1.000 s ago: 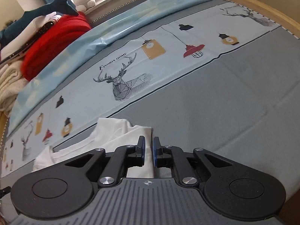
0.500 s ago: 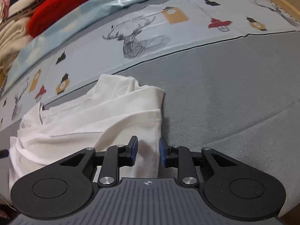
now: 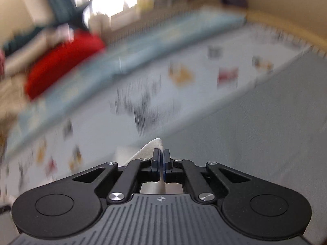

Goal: Fold small clothes
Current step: 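Carry the held hem over the shirt body toward the collar with both grippers, then lower the hem onto the shirt and open both grippers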

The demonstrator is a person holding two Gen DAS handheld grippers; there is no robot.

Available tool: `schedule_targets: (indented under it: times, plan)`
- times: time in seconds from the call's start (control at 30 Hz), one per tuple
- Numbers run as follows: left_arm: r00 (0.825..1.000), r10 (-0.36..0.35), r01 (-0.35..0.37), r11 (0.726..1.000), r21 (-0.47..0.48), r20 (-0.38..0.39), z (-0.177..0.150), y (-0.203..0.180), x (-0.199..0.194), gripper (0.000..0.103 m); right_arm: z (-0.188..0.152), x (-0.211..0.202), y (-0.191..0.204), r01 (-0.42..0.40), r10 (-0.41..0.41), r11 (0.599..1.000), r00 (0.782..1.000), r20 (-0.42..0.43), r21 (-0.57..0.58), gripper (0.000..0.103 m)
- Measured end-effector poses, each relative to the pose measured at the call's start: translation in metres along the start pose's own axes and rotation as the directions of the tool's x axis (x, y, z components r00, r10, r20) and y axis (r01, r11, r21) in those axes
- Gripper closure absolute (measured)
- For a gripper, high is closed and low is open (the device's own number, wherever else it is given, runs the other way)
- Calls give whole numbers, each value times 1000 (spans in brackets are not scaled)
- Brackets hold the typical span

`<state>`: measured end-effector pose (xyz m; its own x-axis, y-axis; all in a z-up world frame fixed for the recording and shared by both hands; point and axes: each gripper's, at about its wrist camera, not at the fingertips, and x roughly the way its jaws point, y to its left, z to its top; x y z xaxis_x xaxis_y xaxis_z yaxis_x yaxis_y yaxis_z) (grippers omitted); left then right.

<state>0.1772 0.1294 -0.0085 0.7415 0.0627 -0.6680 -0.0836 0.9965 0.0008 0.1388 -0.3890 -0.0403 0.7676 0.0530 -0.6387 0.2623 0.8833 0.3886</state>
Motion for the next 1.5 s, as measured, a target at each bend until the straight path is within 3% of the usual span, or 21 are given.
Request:
schedule_targets:
  times: [0.07, 0.27, 0.4, 0.57, 0.7, 0.83, 0.93, 1.0, 1.1, 1.2, 1.23, 1.27, 1.3, 1.33, 1.4, 1.43, 1.47, 1.5]
  plan:
    - [1000, 9, -9, 1000, -7, -30, 1, -3, 8, 99, 4, 0, 4, 7, -9, 1000, 997, 76, 23, 102]
    - [999, 26, -27, 999, -47, -26, 6, -2, 18, 99, 3, 27, 21, 83, -84, 996, 993, 81, 26, 102]
    - [998, 18, -26, 989, -144, -61, 10, 14, 28, 95, 4, 37, 24, 93, -95, 995, 991, 96, 31, 101]
    - [979, -66, 19, 972, -235, -193, 1, 34, 39, 89, -2, 61, 15, 232, -230, 972, 972, -59, 45, 99]
    - [939, -150, 77, 968, -237, -310, -14, 41, 42, 79, -7, 61, -3, 177, -161, 982, 965, -206, 61, 96]
    - [855, -228, 130, 964, -233, -465, -42, 44, 42, 65, -24, 52, -6, 115, -111, 993, 931, -347, -10, 79]
    - [791, -228, 144, 971, -189, -568, -68, 44, 38, 61, -39, 39, -10, 55, -71, 997, 893, -445, -49, 71]
    - [778, -223, 164, 975, -153, -587, -79, 42, 32, 61, -52, 31, -12, 47, -88, 995, 861, -501, -93, 63]
    - [760, -222, 167, 975, -146, -611, -90, 44, 26, 61, -76, 25, -18, 60, -163, 980, 789, -592, -189, 62]
    - [748, -202, 161, 979, -122, -632, -97, 42, 21, 61, -84, 15, -22, 40, -181, 971, 770, -612, -237, 63]
    - [742, -198, 168, 980, -107, -641, -98, 40, 19, 61, -84, 12, -23, 39, -177, 972, 767, -617, -231, 71]
    - [735, -195, 180, 980, -89, -649, -100, 37, 18, 67, -84, 9, -24, 38, -174, 973, 770, -613, -228, 92]
    - [733, -191, 197, 978, -65, -653, -101, 33, 15, 80, -82, 7, -23, 34, -169, 973, 777, -607, -227, 97]
    - [740, -188, 211, 977, -42, -646, -97, 32, 12, 96, -79, 3, -22, 26, -157, 974, 789, -594, -223, 97]
    - [788, -203, 210, 976, -56, -581, -86, 39, -2, 97, -70, -8, -18, 17, -131, 978, 825, -550, -208, 98]
    - [802, -225, 220, 972, -76, -553, -80, 43, -9, 97, -65, -15, -18, 9, -103, 984, 842, -529, -176, 99]
    - [805, -238, 229, 970, -85, -543, -78, 46, -13, 97, -62, -19, -20, 4, -80, 989, 851, -518, -146, 99]
    - [791, -228, 227, 971, -75, -567, -81, 48, -13, 97, -60, -20, -22, 8, -76, 991, 852, -519, -132, 99]
